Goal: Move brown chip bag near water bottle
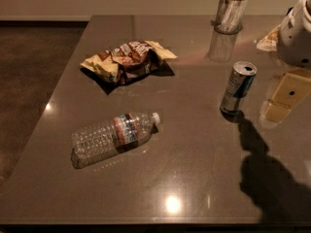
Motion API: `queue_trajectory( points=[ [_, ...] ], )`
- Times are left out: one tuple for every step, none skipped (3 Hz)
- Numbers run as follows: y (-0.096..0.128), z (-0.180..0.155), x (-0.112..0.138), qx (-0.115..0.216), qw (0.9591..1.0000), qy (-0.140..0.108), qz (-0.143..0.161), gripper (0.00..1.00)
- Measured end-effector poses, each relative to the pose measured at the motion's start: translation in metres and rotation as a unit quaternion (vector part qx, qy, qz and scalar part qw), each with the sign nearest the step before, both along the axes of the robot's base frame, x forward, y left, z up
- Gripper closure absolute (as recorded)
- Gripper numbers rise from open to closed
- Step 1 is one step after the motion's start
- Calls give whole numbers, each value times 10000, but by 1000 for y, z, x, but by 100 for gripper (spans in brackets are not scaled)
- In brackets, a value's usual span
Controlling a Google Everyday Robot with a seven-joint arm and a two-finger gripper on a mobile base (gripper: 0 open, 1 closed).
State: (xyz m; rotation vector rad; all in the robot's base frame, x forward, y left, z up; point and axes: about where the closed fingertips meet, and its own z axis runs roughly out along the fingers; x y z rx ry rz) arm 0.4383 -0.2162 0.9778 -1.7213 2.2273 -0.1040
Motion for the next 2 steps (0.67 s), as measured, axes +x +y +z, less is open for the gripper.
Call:
queue_trajectory(
  points=[
    [0, 0, 0, 0, 10000, -1, 0, 0],
    [5, 4, 12, 62, 10000, 17, 23, 0]
  ],
)
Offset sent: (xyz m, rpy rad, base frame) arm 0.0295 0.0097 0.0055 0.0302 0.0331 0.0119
